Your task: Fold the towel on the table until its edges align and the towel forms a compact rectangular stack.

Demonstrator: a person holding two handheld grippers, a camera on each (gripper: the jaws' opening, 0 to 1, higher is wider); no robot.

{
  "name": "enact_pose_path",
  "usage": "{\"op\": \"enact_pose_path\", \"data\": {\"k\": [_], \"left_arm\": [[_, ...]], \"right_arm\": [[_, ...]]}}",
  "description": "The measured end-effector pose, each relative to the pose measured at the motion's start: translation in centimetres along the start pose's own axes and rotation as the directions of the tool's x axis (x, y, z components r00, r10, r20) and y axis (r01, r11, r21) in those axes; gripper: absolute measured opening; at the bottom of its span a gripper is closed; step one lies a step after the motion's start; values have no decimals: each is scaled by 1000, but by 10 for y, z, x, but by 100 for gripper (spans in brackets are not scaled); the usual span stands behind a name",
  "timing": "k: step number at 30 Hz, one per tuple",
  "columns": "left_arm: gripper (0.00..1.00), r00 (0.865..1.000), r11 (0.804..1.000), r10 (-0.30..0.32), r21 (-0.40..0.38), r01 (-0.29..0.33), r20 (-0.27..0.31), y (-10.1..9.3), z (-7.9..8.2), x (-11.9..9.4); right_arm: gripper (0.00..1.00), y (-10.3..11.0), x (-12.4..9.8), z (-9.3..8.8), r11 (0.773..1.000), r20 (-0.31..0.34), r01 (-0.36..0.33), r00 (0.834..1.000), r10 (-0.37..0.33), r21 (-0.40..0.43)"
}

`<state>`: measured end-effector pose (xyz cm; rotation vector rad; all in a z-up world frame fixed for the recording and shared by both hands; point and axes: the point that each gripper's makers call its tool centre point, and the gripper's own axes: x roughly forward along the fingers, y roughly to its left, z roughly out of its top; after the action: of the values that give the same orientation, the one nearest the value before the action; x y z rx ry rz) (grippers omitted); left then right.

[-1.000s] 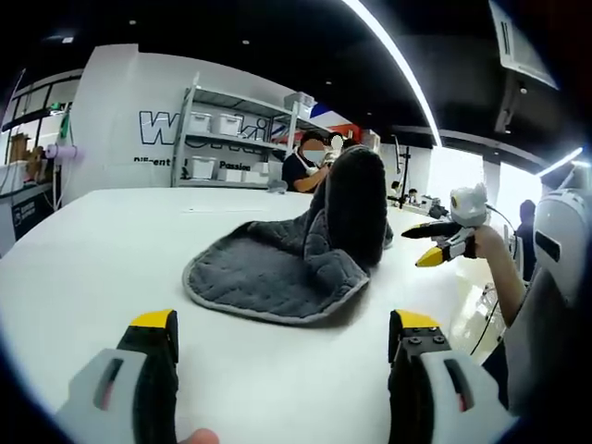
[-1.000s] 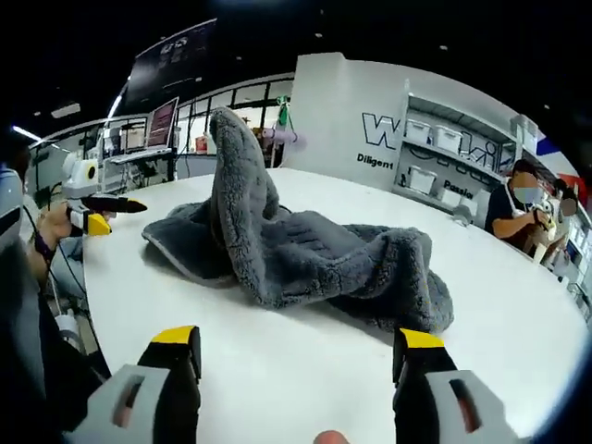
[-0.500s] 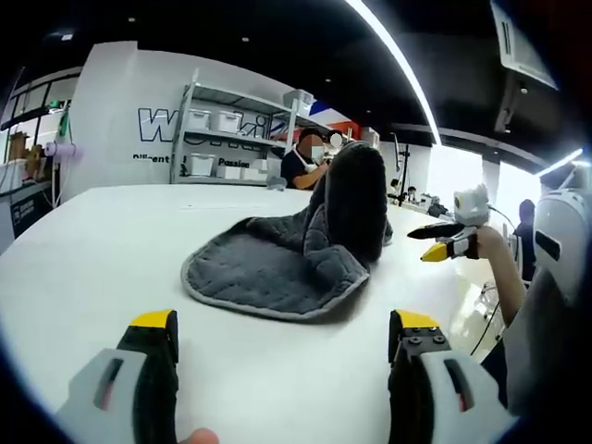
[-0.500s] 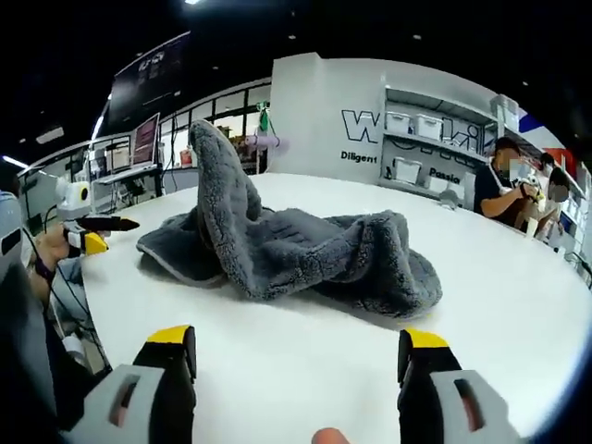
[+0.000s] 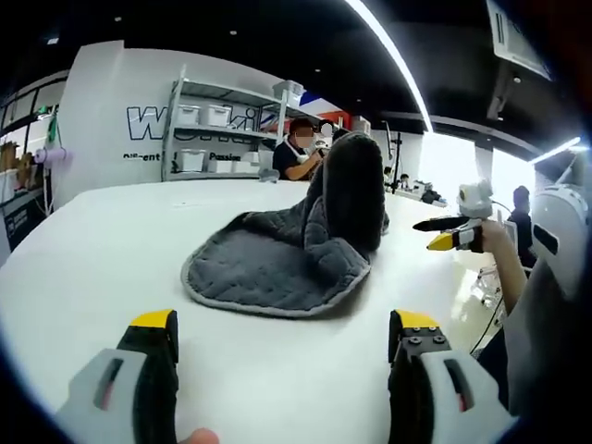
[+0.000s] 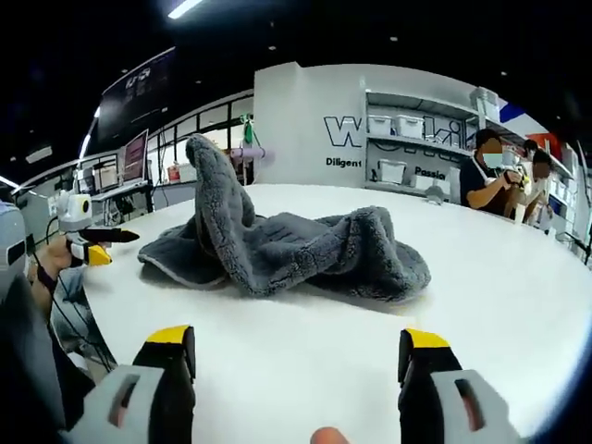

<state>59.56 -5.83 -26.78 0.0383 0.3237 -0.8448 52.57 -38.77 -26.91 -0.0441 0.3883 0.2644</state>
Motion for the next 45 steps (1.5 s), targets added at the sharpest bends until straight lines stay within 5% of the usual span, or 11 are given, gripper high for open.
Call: {"op": "enact_pose_path", "data": {"k": [6,13,20,33,45], "left_arm": [[99,997,997,-75,17,75,-11,6,12,2],[98,997,990,-45,133,54,-69,30,22,11],[93,990,980,-107,159,121,-92,30,30,22],[80,979,975,-117,170,145,-166,33,16,41],[72,976,966,-132,198,166,-170,22,19,40]], "right_arm": [[95,6,1,3,1000,5,-6,1000,6,6],[95,9,0,9,1000,31,-9,999,8,9],[95,6,-2,10,1000,38,-5,999,4,11],[95,5,-2,13,1000,54,-6,999,5,18],[95,6,-5,10,1000,57,-13,998,11,22]]}}
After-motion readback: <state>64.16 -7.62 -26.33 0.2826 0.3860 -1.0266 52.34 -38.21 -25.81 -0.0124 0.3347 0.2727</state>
